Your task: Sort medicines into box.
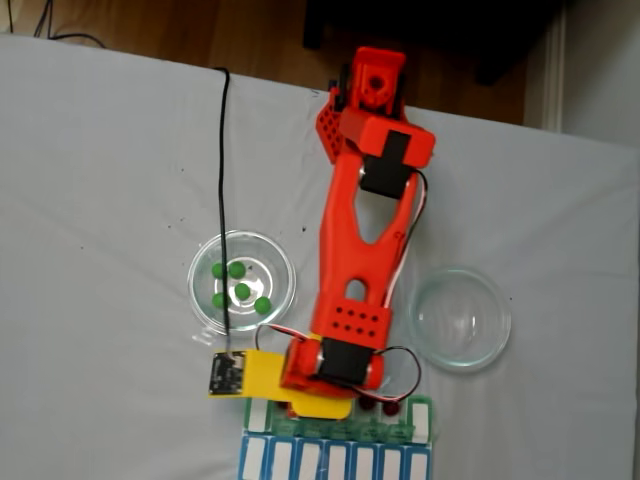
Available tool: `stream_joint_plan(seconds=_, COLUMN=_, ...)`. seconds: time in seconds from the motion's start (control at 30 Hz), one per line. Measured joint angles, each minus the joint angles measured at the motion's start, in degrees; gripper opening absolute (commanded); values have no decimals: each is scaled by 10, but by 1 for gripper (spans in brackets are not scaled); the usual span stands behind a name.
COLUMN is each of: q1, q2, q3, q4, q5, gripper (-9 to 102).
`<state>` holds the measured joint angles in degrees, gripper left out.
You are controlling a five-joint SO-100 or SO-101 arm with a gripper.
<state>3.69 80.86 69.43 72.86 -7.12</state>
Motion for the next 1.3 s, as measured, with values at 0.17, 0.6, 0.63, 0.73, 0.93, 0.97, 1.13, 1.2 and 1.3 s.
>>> stream_joint_plan(seconds=0.17, q1=-1, q2=47, q3=38, q4=11, q5=-12, gripper=2)
stream_joint_plan(seconds=0.6, q1=63, q2=192, q3=70, q4=41, q5=6, gripper=2)
stream_joint_plan(seconds=0.63, q1=69, q2=213, q3=87, q4=31, q5=14, gripper=2)
stream_joint_plan(seconds=0.73, q1=83, q2=267, q3=142, q4=0, q5=31, gripper=2)
stream_joint_plan(seconds=0.93, q1=97, q2=367, q3=217, q4=10, q5=27, gripper=2)
stream_joint_plan(seconds=0.97, q1=97, q2=381, q3=229, q4=12, q5=26, gripper=2)
stream_joint_plan(seconds=1.13, q1=107, q2=426, q3=248, q4=35, q5=10, gripper=1)
stream_joint_plan(seconds=1.2, q1=113, q2=427, q3=246, q4=65, q5=-4, gripper=1)
stream_joint_plan(seconds=1.3, q1=124, q2=420, q3=226, q4=105, q5=-15, gripper=1)
